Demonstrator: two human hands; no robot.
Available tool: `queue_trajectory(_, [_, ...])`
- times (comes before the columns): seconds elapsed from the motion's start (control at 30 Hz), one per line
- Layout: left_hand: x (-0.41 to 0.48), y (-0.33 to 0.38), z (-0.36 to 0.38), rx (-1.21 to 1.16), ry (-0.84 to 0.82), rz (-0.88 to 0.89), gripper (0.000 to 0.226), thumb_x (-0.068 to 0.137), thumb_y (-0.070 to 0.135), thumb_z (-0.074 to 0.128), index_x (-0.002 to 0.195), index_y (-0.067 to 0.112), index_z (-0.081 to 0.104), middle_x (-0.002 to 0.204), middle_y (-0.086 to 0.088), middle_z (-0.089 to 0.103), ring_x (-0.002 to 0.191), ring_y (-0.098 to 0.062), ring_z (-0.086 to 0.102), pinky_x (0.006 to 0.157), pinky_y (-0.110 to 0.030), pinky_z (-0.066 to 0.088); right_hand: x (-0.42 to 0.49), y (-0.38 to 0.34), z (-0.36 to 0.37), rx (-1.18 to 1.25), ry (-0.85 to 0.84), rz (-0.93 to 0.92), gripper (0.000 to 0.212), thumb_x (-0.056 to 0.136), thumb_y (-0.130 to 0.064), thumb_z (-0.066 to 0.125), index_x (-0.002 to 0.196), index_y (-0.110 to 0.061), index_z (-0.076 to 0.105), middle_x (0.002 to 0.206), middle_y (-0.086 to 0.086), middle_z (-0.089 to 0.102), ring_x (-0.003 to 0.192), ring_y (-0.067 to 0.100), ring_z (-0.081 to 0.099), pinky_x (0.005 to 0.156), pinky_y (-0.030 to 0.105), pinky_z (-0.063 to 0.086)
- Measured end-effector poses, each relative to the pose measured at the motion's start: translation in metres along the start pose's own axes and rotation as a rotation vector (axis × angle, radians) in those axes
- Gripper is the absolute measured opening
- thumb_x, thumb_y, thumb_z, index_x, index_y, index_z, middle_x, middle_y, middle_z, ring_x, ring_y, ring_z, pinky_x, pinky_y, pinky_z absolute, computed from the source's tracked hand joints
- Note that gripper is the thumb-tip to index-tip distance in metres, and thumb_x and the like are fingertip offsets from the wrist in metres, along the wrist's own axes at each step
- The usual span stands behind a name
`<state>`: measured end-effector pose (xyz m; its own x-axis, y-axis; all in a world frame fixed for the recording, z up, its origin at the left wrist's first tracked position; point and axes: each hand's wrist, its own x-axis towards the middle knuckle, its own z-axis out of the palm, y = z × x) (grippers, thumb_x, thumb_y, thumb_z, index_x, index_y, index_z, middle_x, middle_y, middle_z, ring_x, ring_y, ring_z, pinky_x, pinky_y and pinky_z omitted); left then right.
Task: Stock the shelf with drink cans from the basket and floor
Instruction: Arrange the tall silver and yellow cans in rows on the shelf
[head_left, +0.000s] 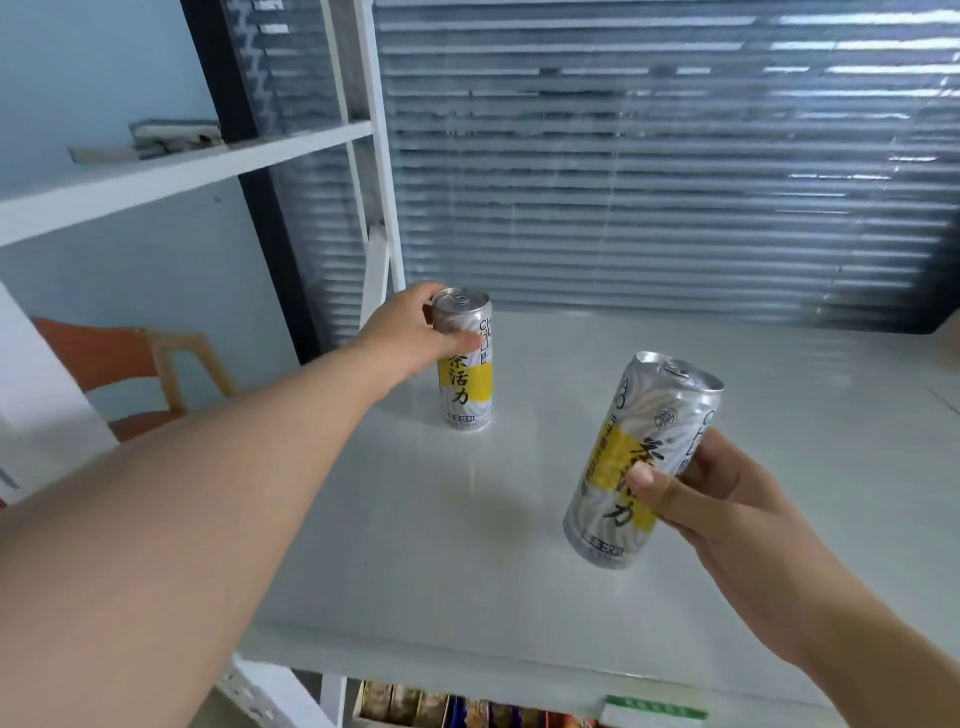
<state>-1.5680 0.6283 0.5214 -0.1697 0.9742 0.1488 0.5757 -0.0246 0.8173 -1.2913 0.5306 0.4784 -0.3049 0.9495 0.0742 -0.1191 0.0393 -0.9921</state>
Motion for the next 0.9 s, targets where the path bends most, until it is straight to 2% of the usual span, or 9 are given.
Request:
queue_trajectory(0.07, [0.016, -0.003, -0.001, 0.057, 0.009, 0.015, 0.059, 0.072, 0.025, 0.081, 0.125, 0.020, 0.056, 0.116, 0.000, 0.065, 0.106, -0.019, 0.062, 0.095, -0.039, 0.051, 0.010, 0.002, 0.005, -0.024, -0.002, -0.017, 0.074, 0.043, -0.056, 0.090, 0.104, -0.019, 0.071, 0.109, 0.011, 0.072, 0.107, 0.026, 0.066, 0.092, 0.035, 0.054])
queue_trajectory(0.23, [0.049, -0.010, 0.005, 0.050, 0.033, 0.017, 0.063, 0.076, 0.026, 0.077, 0.133, 0.020, 0.050, 0.121, 0.002, 0.061, 0.109, -0.016, 0.058, 0.087, -0.027, 0.045, 0.028, 0.006, 0.014, -0.080, -0.007, -0.045, 0.075, 0.038, -0.059, 0.090, 0.101, -0.021, 0.072, 0.102, 0.006, 0.074, 0.097, 0.016, 0.070, 0.075, 0.020, 0.055])
queue_trajectory(0.4, [0.071, -0.019, 0.014, -0.008, 0.066, -0.002, 0.067, 0.071, 0.035, 0.079, 0.130, 0.031, 0.048, 0.122, 0.005, 0.061, 0.116, -0.019, 0.056, 0.100, -0.043, 0.046, 0.036, 0.019, 0.016, -0.113, -0.006, -0.085, 0.076, 0.038, -0.058, 0.091, 0.103, -0.024, 0.072, 0.101, 0.008, 0.075, 0.098, 0.018, 0.070, 0.083, 0.035, 0.057])
queue_trajectory(0.53, [0.081, -0.020, 0.018, -0.036, 0.057, 0.018, 0.067, 0.074, 0.029, 0.078, 0.133, 0.027, 0.046, 0.125, 0.004, 0.060, 0.115, -0.018, 0.057, 0.102, -0.042, 0.045, 0.041, 0.020, 0.012, -0.155, -0.028, -0.118, 0.072, 0.037, -0.061, 0.090, 0.101, -0.031, 0.073, 0.099, 0.005, 0.075, 0.096, 0.014, 0.070, 0.080, 0.024, 0.056])
queue_trajectory(0.67, [0.085, -0.024, 0.020, -0.081, 0.088, -0.022, 0.064, 0.074, 0.030, 0.078, 0.129, 0.024, 0.045, 0.122, 0.003, 0.061, 0.111, -0.019, 0.059, 0.099, -0.040, 0.046, 0.041, 0.024, 0.009, -0.140, -0.062, -0.111, 0.073, 0.038, -0.058, 0.092, 0.103, -0.034, 0.072, 0.102, 0.007, 0.075, 0.100, 0.017, 0.069, 0.086, 0.022, 0.054])
queue_trajectory(0.8, [0.084, -0.031, 0.023, -0.135, 0.117, -0.030, 0.054, 0.071, 0.031, 0.080, 0.118, 0.022, 0.054, 0.116, 0.006, 0.065, 0.106, -0.016, 0.062, 0.098, -0.040, 0.048, 0.036, 0.029, 0.010, -0.110, -0.043, -0.100, 0.077, 0.037, -0.060, 0.091, 0.108, -0.040, 0.069, 0.108, 0.003, 0.074, 0.105, 0.016, 0.069, 0.087, 0.019, 0.052])
queue_trajectory(0.9, [0.083, -0.032, 0.025, -0.151, 0.120, -0.033, 0.059, 0.063, 0.037, 0.080, 0.115, 0.022, 0.058, 0.112, 0.007, 0.068, 0.103, -0.015, 0.064, 0.098, -0.042, 0.048, 0.031, 0.038, 0.016, -0.228, 0.038, -0.119, 0.089, 0.034, -0.062, 0.090, 0.117, -0.044, 0.062, 0.113, -0.005, 0.072, 0.106, 0.012, 0.067, 0.091, 0.021, 0.052])
